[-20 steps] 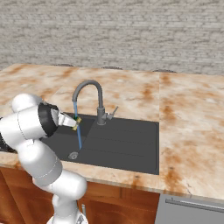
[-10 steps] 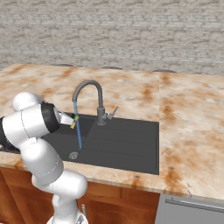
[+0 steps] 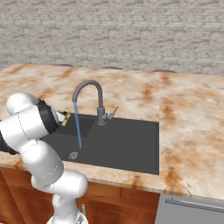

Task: Soak the sponge with water for a few seconds and then drop it inside the sink.

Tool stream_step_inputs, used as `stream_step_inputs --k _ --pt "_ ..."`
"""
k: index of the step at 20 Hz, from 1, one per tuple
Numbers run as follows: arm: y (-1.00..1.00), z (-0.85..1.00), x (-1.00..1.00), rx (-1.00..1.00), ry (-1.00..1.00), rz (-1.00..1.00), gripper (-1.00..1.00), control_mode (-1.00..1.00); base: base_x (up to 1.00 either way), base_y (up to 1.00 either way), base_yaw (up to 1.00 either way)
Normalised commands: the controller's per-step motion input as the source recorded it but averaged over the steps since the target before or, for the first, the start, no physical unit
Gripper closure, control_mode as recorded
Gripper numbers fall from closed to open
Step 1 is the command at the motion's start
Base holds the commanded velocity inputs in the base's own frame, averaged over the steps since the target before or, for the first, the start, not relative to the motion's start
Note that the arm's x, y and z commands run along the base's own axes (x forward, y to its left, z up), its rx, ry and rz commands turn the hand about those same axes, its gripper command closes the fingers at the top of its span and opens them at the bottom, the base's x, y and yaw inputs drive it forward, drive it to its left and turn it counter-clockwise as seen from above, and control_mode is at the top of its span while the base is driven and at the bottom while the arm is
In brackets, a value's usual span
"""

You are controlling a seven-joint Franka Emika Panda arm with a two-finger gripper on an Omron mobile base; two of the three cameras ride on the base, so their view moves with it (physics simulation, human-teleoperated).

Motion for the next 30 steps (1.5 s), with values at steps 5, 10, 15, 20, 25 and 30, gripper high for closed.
stream_step_inputs --k 5,10,15,20,25,30 --pt "0.54 0.00 -0.23 0.14 0.20 0.08 1.00 -1.00 0.00 0.00 0.00" --pt "0.47 0.30 -0.12 0.07 0.21 0.11 1.00 -1.00 0.00 0.00 0.00" --pt "0.24 0.32 -0.07 0.03 0.27 0.15 1.00 -1.00 0.00 0.00 0.00" --pt "0.23 0.12 -0.06 0.09 0.33 0.25 1.00 -1.00 0.00 0.00 0.00" --pt "0.21 0.01 0.00 0.15 0.13 0.23 1.00 -1.00 0.00 0.00 0.00" --pt "0.29 -0.04 0.00 0.20 0.00 0.18 1.00 -1.00 0.00 0.00 0.00"
